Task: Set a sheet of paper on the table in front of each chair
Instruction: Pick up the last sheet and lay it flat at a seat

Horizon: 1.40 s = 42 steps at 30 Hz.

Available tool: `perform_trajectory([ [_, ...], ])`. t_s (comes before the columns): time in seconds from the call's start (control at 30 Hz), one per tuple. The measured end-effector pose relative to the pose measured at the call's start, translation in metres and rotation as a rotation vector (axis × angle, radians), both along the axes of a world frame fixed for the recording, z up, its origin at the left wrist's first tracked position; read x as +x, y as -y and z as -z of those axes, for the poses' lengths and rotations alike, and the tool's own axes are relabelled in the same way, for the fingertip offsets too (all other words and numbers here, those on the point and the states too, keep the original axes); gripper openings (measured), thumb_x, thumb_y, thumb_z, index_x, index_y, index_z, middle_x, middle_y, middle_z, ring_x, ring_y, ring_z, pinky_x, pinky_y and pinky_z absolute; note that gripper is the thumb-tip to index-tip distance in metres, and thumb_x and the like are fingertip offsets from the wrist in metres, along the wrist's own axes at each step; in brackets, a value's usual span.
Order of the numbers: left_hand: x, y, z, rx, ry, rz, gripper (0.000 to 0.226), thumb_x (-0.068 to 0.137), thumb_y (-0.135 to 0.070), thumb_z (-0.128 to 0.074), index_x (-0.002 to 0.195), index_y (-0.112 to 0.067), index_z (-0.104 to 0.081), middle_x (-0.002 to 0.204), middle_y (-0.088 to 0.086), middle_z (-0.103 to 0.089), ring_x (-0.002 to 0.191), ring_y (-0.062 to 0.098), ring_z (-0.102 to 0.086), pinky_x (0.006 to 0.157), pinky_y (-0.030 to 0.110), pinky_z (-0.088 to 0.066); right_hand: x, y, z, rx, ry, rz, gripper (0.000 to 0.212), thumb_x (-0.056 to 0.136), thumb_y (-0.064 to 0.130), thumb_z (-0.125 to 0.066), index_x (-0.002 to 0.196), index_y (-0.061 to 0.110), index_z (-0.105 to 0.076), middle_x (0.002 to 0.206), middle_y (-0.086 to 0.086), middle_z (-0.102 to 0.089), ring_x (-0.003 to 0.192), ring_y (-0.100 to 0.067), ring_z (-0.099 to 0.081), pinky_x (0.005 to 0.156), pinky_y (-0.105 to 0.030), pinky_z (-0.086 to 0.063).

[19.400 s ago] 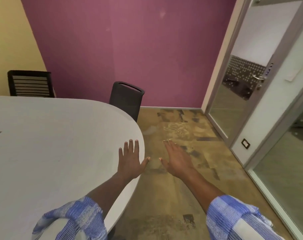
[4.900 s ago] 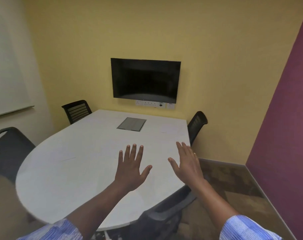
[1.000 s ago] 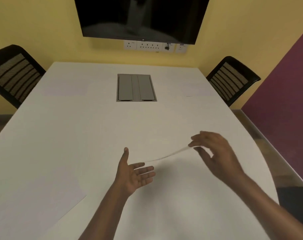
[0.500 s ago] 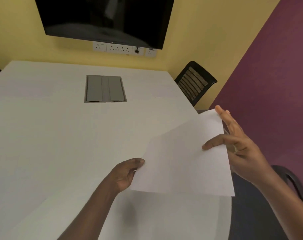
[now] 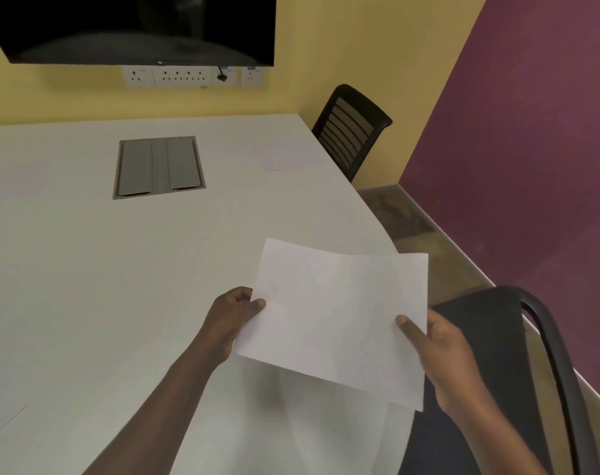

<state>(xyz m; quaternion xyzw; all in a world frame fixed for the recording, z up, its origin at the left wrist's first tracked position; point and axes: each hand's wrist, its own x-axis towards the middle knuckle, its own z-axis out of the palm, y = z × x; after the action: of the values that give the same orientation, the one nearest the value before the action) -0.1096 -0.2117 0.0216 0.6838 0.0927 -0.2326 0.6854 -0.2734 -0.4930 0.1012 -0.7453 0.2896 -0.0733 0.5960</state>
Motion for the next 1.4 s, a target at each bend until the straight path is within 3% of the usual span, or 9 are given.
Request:
perform_trajectory([
  [0.13,0.004,0.028,0.022,0.118,0.012,0.036,0.003,0.088,-0.012,-0.072,0.090,-0.009,-0.073,0.087,0.010,-0.077,0.071,0.022,-0.071,0.069,0.033,-0.055,-0.006,0.022,0.052,-0.020,-0.075,0.141,0.012,0.095,0.025,-0.069,0.096,0.037,-0.070,0.103,0.009,-0.077,0.096,-0.015,-0.072,0.083,-0.040,-0.061],
  [0.37,0.008,0.069,0.073,0.376,0.056,0.095,0.013,0.085,-0.018,-0.070,0.089,-0.006,-0.067,0.089,0.022,-0.070,0.076,0.027,-0.063,0.073,0.039,-0.049,-0.002,0.039,0.129,0.179,-0.249,0.373,0.011,0.097,0.020,-0.066,0.106,0.019,-0.071,0.101,0.000,-0.074,0.088,-0.019,-0.068,0.059,-0.026,-0.048],
  [0.47,0.003,0.081,0.097,0.552,0.112,0.128,0.010,0.087,-0.019,-0.070,0.094,-0.012,-0.066,0.080,0.005,-0.065,0.082,0.028,-0.064,0.076,0.038,-0.049,0.005,0.042,0.157,0.191,-0.336,0.401,0.007,0.096,0.019,-0.065,0.100,0.018,-0.070,0.102,-0.002,-0.072,0.089,-0.021,-0.067,0.068,-0.031,-0.052],
  [0.57,-0.005,0.088,0.117,0.730,0.236,0.184,0.056,0.087,-0.027,-0.074,0.137,-0.014,-0.054,0.118,0.013,-0.065,0.115,0.037,-0.062,0.091,0.041,-0.049,0.015,0.042,0.179,0.179,-0.402,0.404,0.004,0.096,0.019,-0.065,0.095,0.018,-0.068,0.104,-0.005,-0.073,0.090,-0.024,-0.066,0.081,-0.035,-0.053],
  [0.73,-0.007,0.085,0.162,1.167,0.535,0.742,0.108,0.082,-0.074,-0.055,0.162,-0.022,-0.006,0.170,0.015,-0.006,0.154,0.039,-0.015,0.120,0.053,-0.021,0.029,0.040,0.210,0.215,-0.484,0.391,0.024,0.097,0.022,-0.063,0.116,0.008,-0.066,0.120,-0.009,-0.068,0.109,-0.032,-0.064,0.094,-0.038,-0.052],
  [0.93,0.008,0.078,0.193,1.304,0.558,0.950,0.101,0.085,-0.083,-0.038,0.160,-0.032,0.007,0.170,0.006,0.017,0.156,0.036,0.004,0.122,0.059,-0.008,0.035,0.043,0.218,-0.258,-0.500,0.186,0.067,0.095,0.033,-0.067,0.152,0.016,-0.036,0.151,-0.012,-0.047,0.134,-0.032,-0.049,0.104,-0.040,-0.044],
  [1.07,0.007,0.075,0.200,1.282,0.570,0.921,0.101,0.083,-0.085,-0.033,0.160,-0.035,0.009,0.169,0.002,0.021,0.157,0.035,0.006,0.118,0.063,-0.011,0.037,0.054,0.227,-0.759,-0.572,-0.377,0.101,0.082,0.070,-0.063,0.160,0.032,-0.011,0.170,-0.005,0.008,0.154,-0.033,-0.010,0.118,-0.053,-0.025],
  [1.17,0.007,0.076,0.202,1.289,0.573,0.916,0.101,0.082,-0.087,-0.031,0.160,-0.036,0.009,0.169,0.002,0.021,0.157,0.035,0.004,0.118,0.064,-0.012,0.044,0.064,0.237,-0.812,-0.704,-0.606,0.113,0.075,0.080,-0.059,0.160,0.032,-0.002,0.168,-0.003,0.022,0.155,-0.035,0.009,0.120,-0.060,-0.011],
  [1.4,0.032,0.088,0.193,1.298,0.607,0.963,0.098,0.083,-0.086,-0.034,0.159,-0.040,0.006,0.170,-0.002,0.018,0.155,0.035,-0.003,0.117,0.061,-0.016,0.044,0.072,0.246,-0.789,-0.715,-0.571,0.116,0.076,0.078,-0.061,0.160,0.033,0.005,0.168,-0.002,0.019,0.155,-0.034,0.007,0.120,-0.060,-0.014],
])
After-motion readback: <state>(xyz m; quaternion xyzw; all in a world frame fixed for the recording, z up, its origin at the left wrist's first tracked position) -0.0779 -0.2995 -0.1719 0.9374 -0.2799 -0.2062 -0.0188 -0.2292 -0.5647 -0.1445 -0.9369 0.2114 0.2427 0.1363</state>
